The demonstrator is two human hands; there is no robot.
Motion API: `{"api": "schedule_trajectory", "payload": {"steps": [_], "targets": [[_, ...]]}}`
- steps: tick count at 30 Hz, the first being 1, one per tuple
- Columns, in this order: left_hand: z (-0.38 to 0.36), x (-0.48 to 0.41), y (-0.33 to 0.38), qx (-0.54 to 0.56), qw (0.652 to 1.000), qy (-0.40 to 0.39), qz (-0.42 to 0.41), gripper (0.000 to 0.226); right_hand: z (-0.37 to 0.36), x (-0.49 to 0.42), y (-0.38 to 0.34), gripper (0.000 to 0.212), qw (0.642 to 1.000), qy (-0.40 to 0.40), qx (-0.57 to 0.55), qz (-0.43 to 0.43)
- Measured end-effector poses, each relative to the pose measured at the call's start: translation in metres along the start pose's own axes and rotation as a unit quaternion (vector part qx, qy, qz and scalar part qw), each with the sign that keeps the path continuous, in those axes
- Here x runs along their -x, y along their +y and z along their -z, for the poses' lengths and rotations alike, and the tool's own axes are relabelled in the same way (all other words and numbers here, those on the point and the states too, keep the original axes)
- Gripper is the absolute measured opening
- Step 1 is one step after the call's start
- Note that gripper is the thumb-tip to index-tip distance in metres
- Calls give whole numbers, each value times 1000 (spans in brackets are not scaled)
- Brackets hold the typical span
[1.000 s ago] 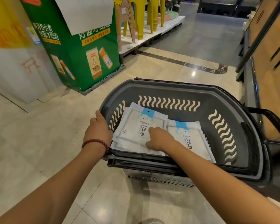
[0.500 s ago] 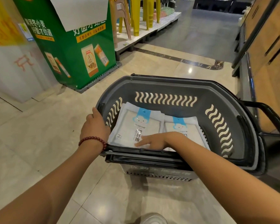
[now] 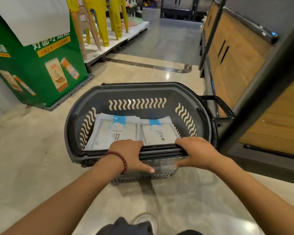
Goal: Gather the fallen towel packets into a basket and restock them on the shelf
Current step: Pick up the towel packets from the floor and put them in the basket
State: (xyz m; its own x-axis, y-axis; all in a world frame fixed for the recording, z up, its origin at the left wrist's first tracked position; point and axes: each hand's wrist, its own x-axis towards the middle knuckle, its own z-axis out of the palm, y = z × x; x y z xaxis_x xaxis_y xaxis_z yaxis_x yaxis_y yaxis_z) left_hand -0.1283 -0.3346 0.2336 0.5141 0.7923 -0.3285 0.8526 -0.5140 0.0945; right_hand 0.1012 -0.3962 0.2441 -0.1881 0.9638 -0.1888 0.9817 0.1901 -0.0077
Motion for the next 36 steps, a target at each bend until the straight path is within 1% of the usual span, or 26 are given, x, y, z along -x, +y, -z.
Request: {"api": "schedule_trajectory", "payload": {"steps": [2,4,12,16,21,23,25,26,28,31,33,34,36], "targets": [[-6,0,2,-6,999,39,0,63,-7,3,-3,39,999,48,11,0],[-7,5,3,6,998,66,-2,55,-10,8,-4,34,998,64,0,-4],[-24,39,34,-16,994,100,-42,58,-17,61,-4,33,998,54,-8,-14],[-32,56,39,-17,995,83,-45,61,-24,85,-14,39,999,46,-10,-22],[-31,66,41,-2,997,63,-39,54,-28,95,-24,43,998,48,-2,-35],[-30,70,42,13,998,48,-33,52,-27,96,-27,44,999,40,1,-37],[-28,74,45,60,997,38,-34,54,-23,99,-28,45,999,37,-11,-33],[-25,77,49,98,993,44,-38,54,-21,104,-27,44,998,44,-21,-33],[-15,80,64,161,982,80,-64,53,-18,120,-23,43,995,74,-46,-41],[6,80,104,200,958,148,-141,46,-20,161,-9,41,985,111,-90,-94],[15,81,139,217,940,164,-208,38,-32,198,1,42,972,101,-130,-170],[15,80,157,214,934,151,-242,35,-42,219,6,42,960,87,-156,-217],[7,76,195,179,936,79,-293,36,-71,262,14,42,925,47,-218,-307]]}}
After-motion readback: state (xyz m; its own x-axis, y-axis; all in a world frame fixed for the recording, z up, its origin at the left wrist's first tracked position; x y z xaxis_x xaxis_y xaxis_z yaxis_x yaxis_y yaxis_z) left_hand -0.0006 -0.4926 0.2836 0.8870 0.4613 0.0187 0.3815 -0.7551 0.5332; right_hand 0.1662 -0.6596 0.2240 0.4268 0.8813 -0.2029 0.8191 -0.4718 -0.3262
